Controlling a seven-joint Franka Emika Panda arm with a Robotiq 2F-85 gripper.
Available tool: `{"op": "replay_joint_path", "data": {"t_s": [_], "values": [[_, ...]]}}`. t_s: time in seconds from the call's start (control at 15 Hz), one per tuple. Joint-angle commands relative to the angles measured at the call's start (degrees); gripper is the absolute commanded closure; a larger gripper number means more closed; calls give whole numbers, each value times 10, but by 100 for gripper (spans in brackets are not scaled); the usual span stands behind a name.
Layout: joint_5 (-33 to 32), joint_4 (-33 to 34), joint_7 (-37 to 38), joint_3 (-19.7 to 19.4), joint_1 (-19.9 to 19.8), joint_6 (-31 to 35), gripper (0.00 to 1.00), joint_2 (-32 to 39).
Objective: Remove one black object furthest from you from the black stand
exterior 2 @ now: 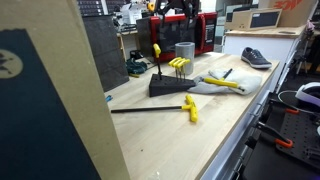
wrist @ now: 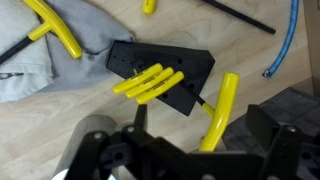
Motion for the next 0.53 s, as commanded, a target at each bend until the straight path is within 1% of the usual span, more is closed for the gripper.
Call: {"op": "replay_joint_path", "data": {"t_s": [0.0,0.27,0.47], "values": [[-29,54,49,-2,17,11,0,56],[-62,87,96,-7,35,31,0,99],[-94,109,135,-14,47,28,0,129]]}}
